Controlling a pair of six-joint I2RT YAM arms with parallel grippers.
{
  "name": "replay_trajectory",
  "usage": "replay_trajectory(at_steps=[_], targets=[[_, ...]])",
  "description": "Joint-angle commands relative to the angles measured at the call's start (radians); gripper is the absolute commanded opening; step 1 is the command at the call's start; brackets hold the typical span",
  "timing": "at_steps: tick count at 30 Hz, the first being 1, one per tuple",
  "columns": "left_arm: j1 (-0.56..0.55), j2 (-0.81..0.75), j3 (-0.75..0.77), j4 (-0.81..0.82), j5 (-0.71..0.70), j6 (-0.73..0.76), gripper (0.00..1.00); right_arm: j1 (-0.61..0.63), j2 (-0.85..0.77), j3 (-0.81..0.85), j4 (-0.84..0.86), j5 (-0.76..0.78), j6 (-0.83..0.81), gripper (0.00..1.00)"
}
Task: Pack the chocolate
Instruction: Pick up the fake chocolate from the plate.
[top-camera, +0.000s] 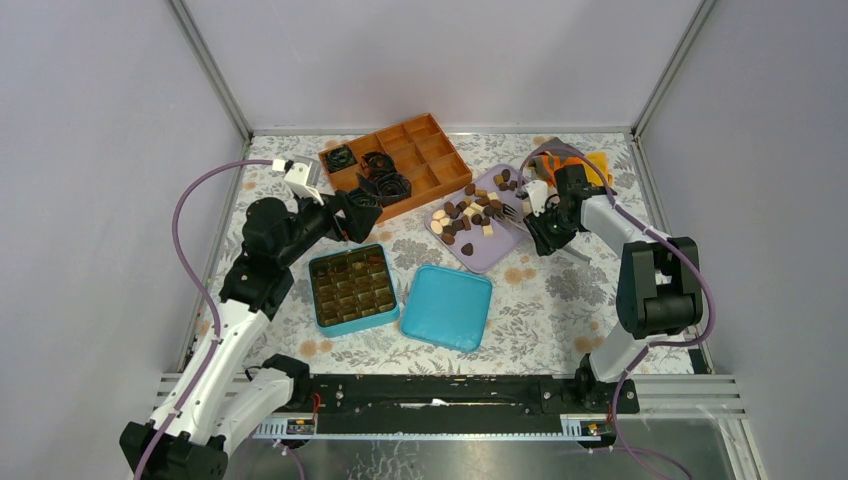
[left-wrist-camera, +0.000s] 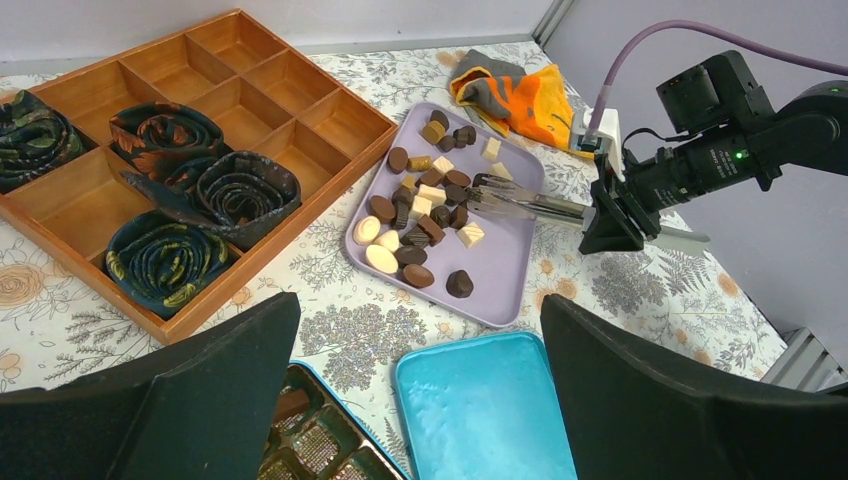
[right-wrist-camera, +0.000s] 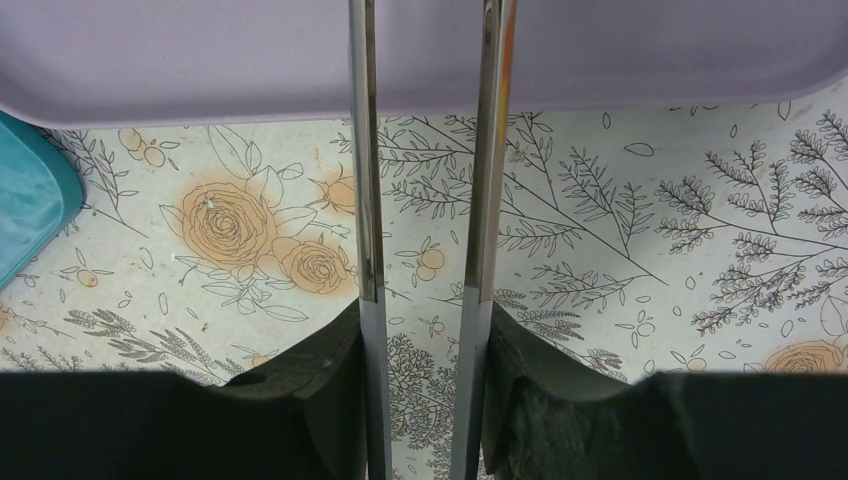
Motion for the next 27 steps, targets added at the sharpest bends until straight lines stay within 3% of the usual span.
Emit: replay_trajectory(at_steps=[1, 6, 12, 22, 27], targets=[[0.009, -0.012, -0.005, 0.066, 0.016, -0.002, 0.99, 0.011, -0.002, 0.041, -0.004, -0.01, -0.016, 0.4], [0.008, -0.013, -0.005, 0.065, 0.015, 0.0, 0.99, 0.01, -0.017, 0.034, -0.008, -0.011, -0.018, 0.26], [0.008, -0.015, -0.005, 0.065, 0.012, 0.002, 0.99, 0.004, -0.086, 0.002, -0.003, -0.027, -0.012, 0.01], [0.008, -0.02, -0.011, 0.069, 0.001, 0.003, 0.99, -0.04, -0.211, -0.033, -0.005, -0.159, -0.016, 0.0], [0.008, -0.023, -0.012, 0.069, -0.009, 0.005, 0.99, -0.038, -0.297, -0.046, -0.016, -0.357, -0.045, 0.0]])
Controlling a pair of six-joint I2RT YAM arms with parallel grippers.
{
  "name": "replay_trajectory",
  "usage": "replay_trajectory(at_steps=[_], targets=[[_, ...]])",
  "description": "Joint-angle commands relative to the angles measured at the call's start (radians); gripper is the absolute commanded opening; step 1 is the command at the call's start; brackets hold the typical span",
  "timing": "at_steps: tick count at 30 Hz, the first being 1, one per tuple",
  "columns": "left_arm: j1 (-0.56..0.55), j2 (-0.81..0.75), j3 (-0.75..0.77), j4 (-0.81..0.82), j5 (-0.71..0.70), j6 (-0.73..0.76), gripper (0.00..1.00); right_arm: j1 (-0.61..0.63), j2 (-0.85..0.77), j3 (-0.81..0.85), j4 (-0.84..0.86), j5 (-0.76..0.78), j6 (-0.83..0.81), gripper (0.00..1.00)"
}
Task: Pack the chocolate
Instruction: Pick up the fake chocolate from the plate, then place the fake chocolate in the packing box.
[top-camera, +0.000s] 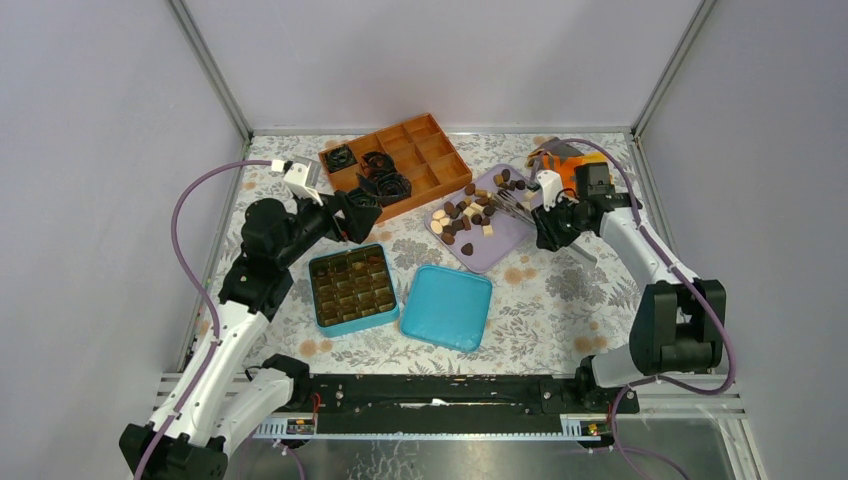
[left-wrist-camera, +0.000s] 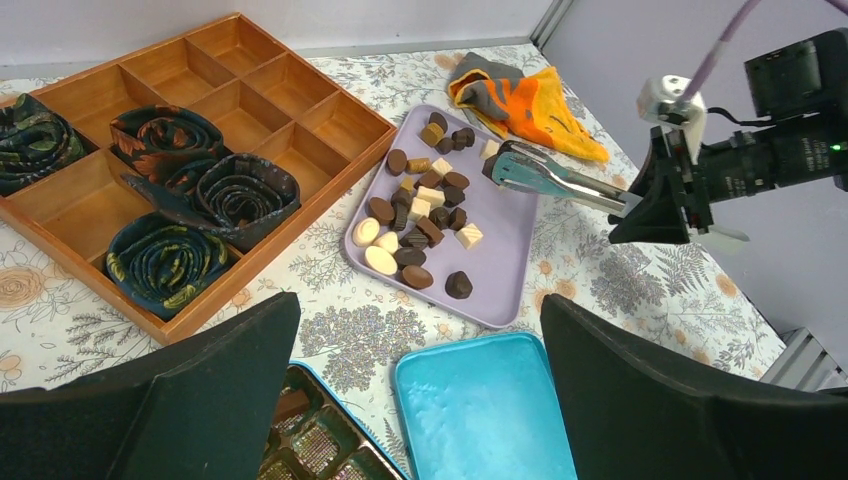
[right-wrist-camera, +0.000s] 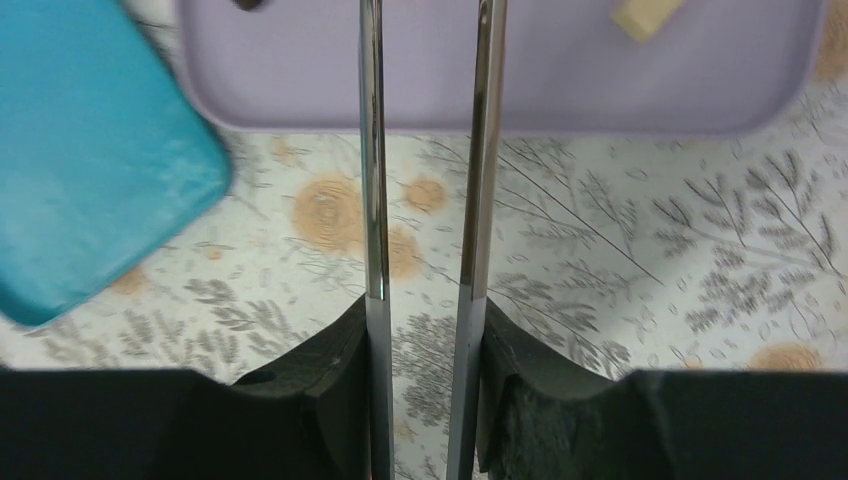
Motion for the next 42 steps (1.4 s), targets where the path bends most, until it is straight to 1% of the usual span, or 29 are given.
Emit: replay_trajectory(at_steps=[1, 2, 4, 7, 10, 13, 17, 20, 26, 30, 33, 40, 42], targets=[[0.008, -0.016, -0.012, 0.069, -0.013, 0.005, 0.99, 0.005, -0.115, -0.005, -0.014, -0.266, -0.051, 0.0], [0.008, -0.015, -0.011, 0.069, -0.017, 0.005, 0.99, 0.019, -0.13, -0.004, -0.026, -0.306, -0.075, 0.0], [0.008, -0.015, -0.012, 0.069, -0.024, 0.006, 0.99, 0.077, -0.161, -0.002, -0.045, -0.339, -0.138, 0.0], [0.008, -0.019, -0.015, 0.068, -0.043, 0.01, 0.99, 0.187, -0.182, 0.011, -0.06, -0.333, -0.215, 0.0], [0.011, -0.034, -0.019, 0.069, -0.076, 0.017, 0.99, 0.285, -0.161, 0.06, -0.066, -0.321, -0.249, 0.0], [0.013, -0.054, -0.027, 0.074, -0.113, 0.02, 0.99, 0.402, -0.1, 0.118, -0.073, -0.263, -0.257, 0.01], [0.014, -0.074, -0.041, 0.09, -0.149, 0.021, 0.99, 0.561, 0.018, 0.209, -0.083, -0.138, -0.245, 0.02], [0.017, -0.085, -0.048, 0.093, -0.168, 0.023, 0.99, 0.634, 0.114, 0.27, -0.073, -0.059, -0.217, 0.04], [0.02, -0.095, -0.056, 0.093, -0.174, 0.019, 0.99, 0.724, 0.228, 0.343, -0.054, 0.055, -0.188, 0.12], [0.024, -0.094, -0.056, 0.105, -0.164, 0.013, 0.99, 0.734, 0.27, 0.372, -0.051, 0.097, -0.163, 0.14], [0.028, -0.092, -0.057, 0.116, -0.157, 0.009, 0.99, 0.736, 0.288, 0.376, -0.051, 0.103, -0.159, 0.17], [0.03, -0.091, -0.058, 0.116, -0.154, 0.008, 0.99, 0.741, 0.29, 0.365, -0.047, 0.103, -0.154, 0.29], [0.03, -0.09, -0.057, 0.116, -0.152, 0.006, 0.99, 0.742, 0.288, 0.362, -0.045, 0.101, -0.153, 0.34]])
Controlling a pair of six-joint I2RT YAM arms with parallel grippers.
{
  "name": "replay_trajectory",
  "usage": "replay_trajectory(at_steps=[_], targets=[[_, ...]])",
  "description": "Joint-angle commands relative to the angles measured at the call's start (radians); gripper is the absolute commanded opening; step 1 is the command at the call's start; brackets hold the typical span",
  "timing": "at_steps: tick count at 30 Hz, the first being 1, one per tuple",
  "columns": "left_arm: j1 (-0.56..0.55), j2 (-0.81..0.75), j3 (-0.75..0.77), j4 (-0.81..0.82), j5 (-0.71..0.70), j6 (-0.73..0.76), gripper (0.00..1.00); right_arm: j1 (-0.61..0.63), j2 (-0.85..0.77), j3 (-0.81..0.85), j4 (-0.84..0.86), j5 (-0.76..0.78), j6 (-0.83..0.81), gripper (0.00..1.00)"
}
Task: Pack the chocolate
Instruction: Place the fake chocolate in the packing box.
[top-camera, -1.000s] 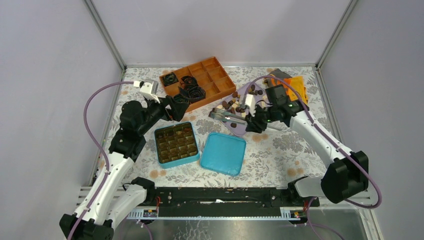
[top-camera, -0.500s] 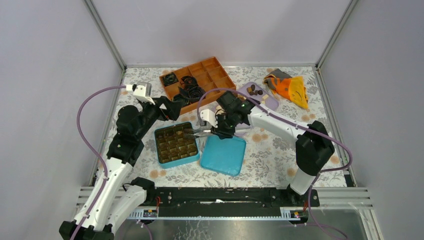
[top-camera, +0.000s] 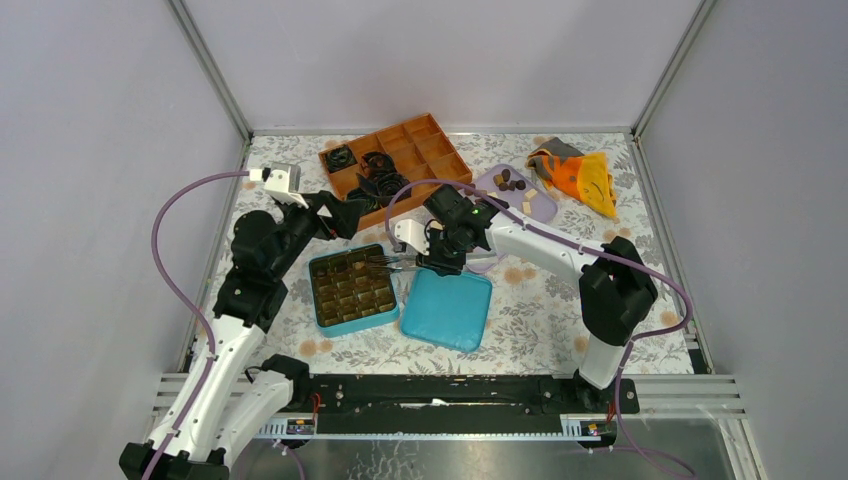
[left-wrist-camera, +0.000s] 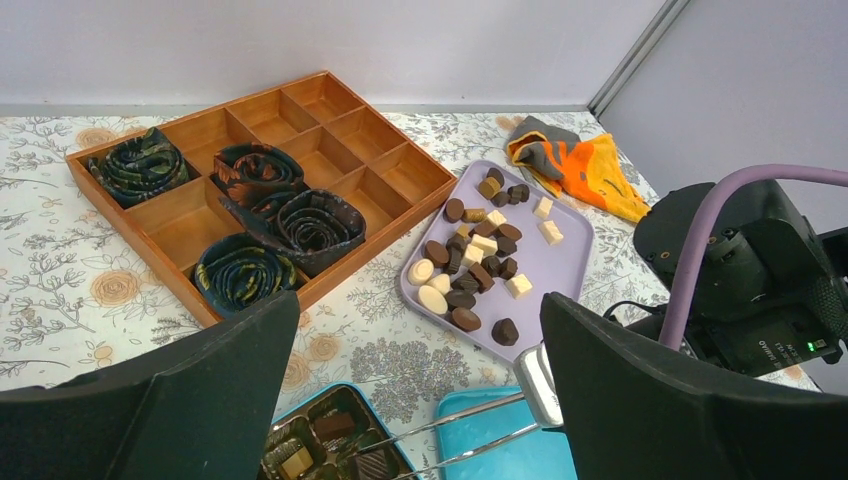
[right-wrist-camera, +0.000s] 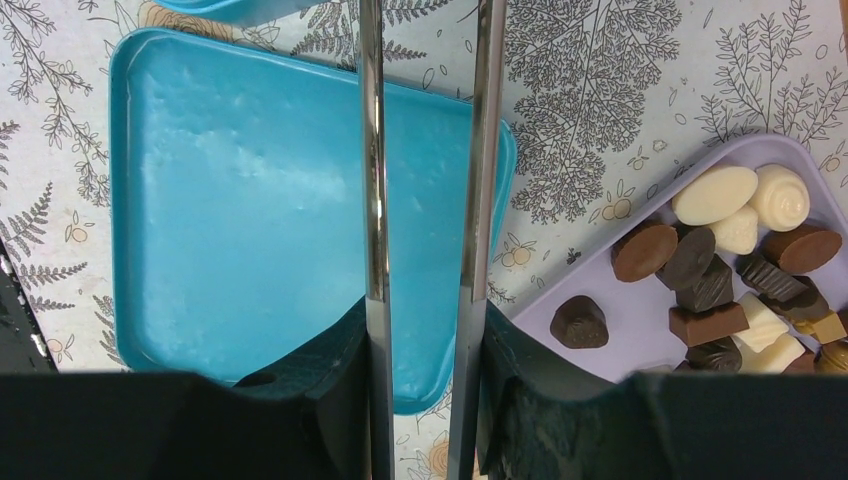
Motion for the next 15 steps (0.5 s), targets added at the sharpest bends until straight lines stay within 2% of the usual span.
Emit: replay_trajectory(at_steps=[1, 12, 15], targets=[[0.006, -0.006, -0.007, 0.068, 0.005, 0.004, 0.99, 0.011, -0.007, 0.039, 0.027, 0.006, 0.015, 0.35], [0.006, -0.006, -0.007, 0.067, 0.01, 0.003, 0.99, 0.011, -0.006, 0.038, 0.03, 0.015, 0.025, 0.48], [0.006, -0.008, -0.008, 0.067, 0.01, 0.004, 0.99, 0.011, -0.01, 0.039, 0.027, 0.013, 0.027, 0.48]])
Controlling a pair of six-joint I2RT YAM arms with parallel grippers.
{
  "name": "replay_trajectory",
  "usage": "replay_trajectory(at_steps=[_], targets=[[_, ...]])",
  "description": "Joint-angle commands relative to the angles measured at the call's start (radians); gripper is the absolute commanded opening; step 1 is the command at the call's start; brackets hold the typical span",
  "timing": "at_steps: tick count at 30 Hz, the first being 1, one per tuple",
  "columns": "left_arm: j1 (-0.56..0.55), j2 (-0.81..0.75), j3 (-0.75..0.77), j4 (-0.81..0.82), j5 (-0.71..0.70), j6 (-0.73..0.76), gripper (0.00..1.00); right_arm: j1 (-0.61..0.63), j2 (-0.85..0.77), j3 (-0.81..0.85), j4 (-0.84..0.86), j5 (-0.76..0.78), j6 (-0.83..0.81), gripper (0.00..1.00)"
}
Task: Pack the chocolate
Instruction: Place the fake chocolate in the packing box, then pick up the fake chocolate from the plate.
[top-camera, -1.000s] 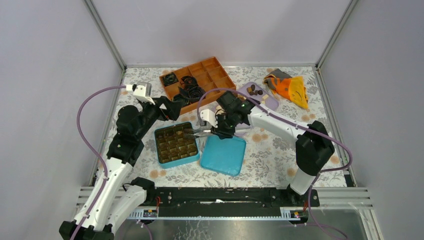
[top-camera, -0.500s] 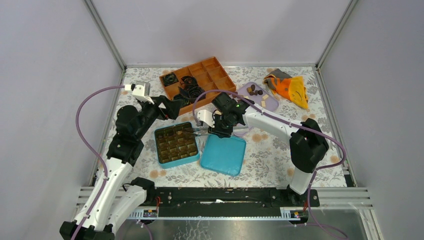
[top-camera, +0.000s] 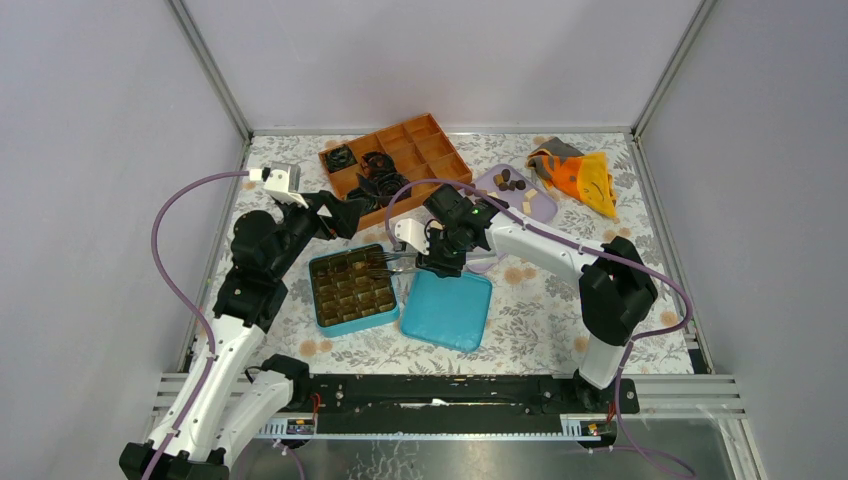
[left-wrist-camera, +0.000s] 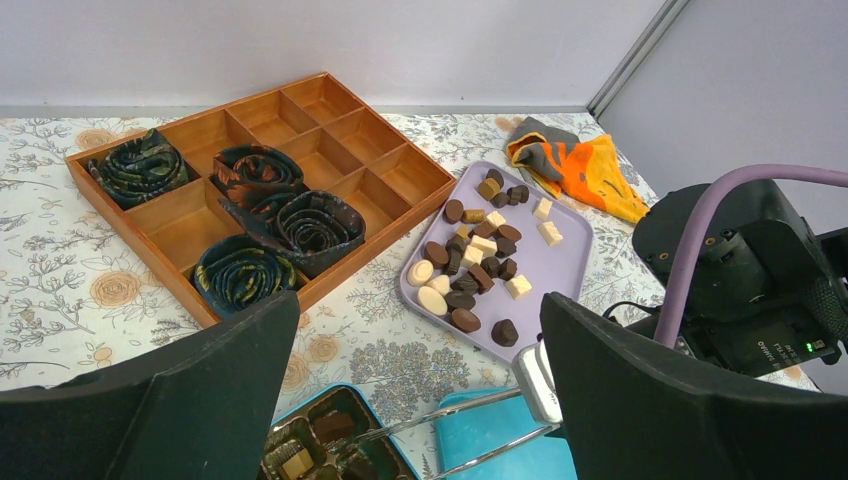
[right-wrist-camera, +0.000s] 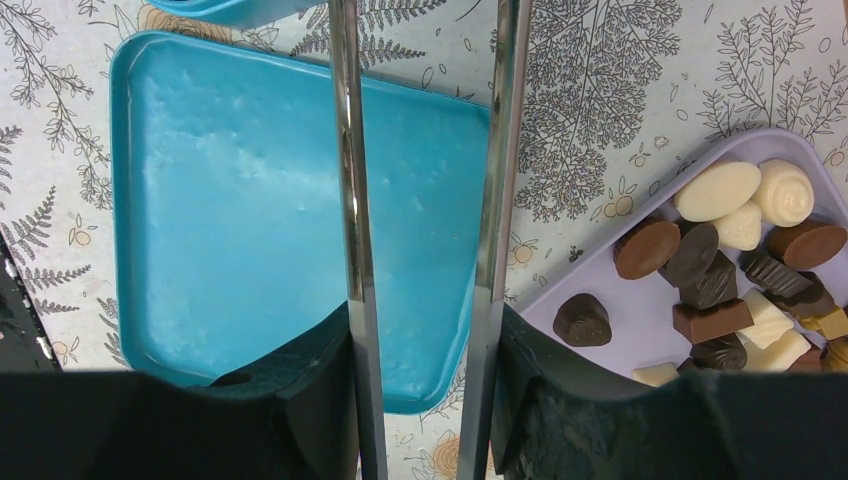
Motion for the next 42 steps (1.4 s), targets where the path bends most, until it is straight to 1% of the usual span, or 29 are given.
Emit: replay_trajectory(at_steps=[1, 8, 12, 17, 21, 24, 28, 32, 42], targets=[[0.006, -0.008, -0.008, 0.062, 0.008, 0.005, 0.99, 0.01, -0.013, 0.04, 0.025, 0.004, 0.015, 0.48], [0.006, -0.009, -0.008, 0.062, 0.007, 0.006, 0.99, 0.002, -0.094, 0.026, -0.005, -0.065, 0.008, 0.46], [0.007, -0.009, -0.008, 0.062, 0.006, 0.006, 0.99, -0.058, -0.163, -0.019, -0.014, -0.144, -0.007, 0.46], [0.007, -0.006, -0.008, 0.062, 0.009, 0.004, 0.99, -0.232, -0.271, -0.091, -0.004, -0.291, -0.001, 0.46], [0.007, -0.003, -0.009, 0.068, 0.016, -0.001, 0.99, -0.432, -0.368, -0.191, 0.052, -0.388, 0.029, 0.46], [0.007, 0.0, -0.012, 0.072, 0.026, -0.008, 0.99, -0.558, -0.424, -0.258, 0.093, -0.433, 0.057, 0.46], [0.009, 0.008, -0.017, 0.083, 0.047, -0.024, 0.99, -0.657, -0.488, -0.372, 0.176, -0.412, 0.093, 0.47], [0.01, 0.02, -0.016, 0.089, 0.072, -0.033, 0.99, -0.737, -0.493, -0.393, 0.209, -0.402, 0.125, 0.47], [0.01, 0.055, -0.011, 0.089, 0.113, -0.04, 0.99, -0.76, -0.448, -0.409, 0.229, -0.353, 0.129, 0.47]])
